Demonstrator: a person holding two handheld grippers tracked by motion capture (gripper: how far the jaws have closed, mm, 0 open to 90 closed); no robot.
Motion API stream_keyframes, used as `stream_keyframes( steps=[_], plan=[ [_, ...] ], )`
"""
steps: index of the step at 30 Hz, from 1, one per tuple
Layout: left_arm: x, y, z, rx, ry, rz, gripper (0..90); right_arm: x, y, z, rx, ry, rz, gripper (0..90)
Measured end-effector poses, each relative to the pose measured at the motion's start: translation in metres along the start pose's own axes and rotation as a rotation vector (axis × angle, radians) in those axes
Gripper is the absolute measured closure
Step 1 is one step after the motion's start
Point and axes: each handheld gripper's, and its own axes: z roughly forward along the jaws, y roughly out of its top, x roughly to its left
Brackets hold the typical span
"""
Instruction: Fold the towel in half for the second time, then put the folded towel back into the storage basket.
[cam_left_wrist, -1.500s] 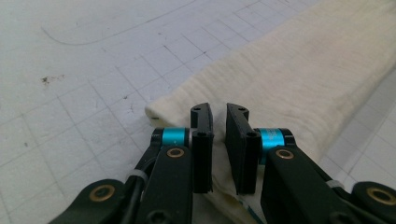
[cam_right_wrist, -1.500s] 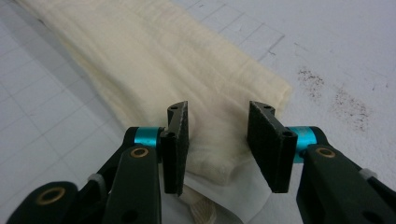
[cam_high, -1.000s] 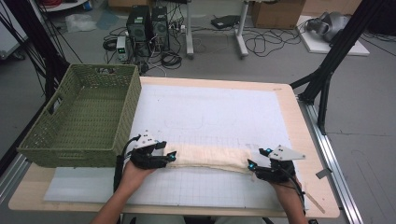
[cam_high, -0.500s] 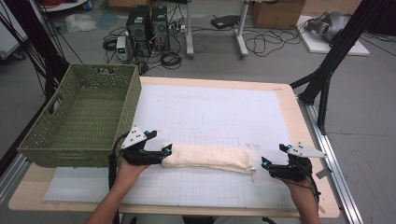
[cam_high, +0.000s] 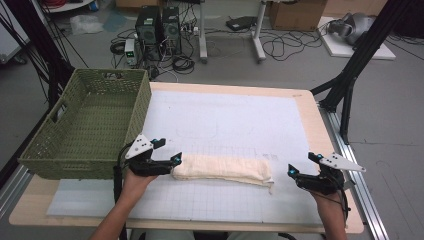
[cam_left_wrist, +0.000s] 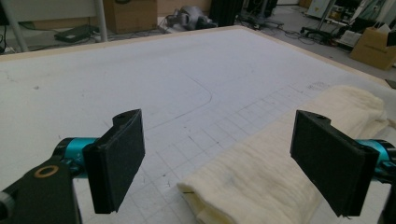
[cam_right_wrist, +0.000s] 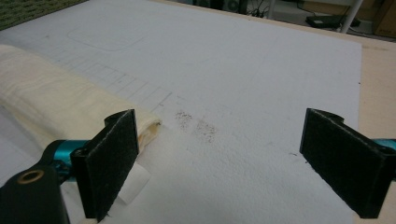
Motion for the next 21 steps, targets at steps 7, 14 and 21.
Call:
stream_keyframes(
  steps=[7, 14, 21],
  plan=[
    [-0.0014, 0.0004, 0.0026, -0.015, -0.013, -0.024, 18.2, 0.0059, -0.0001, 0.0012, 0.027, 0.000, -0.039, 9.8],
    [0.0008, -0.0005, 0.0018, -0.015, -0.014, -0.057, 18.1, 0.0029, -0.0024, 0.0042, 0.040, -0.005, -0.028, 9.8],
    [0.0035, -0.0053, 0.0081, 0.056, -0.004, -0.112, 18.3, 0.0030, -0.0037, 0.0047, 0.052, -0.014, -0.026, 9.8]
  ],
)
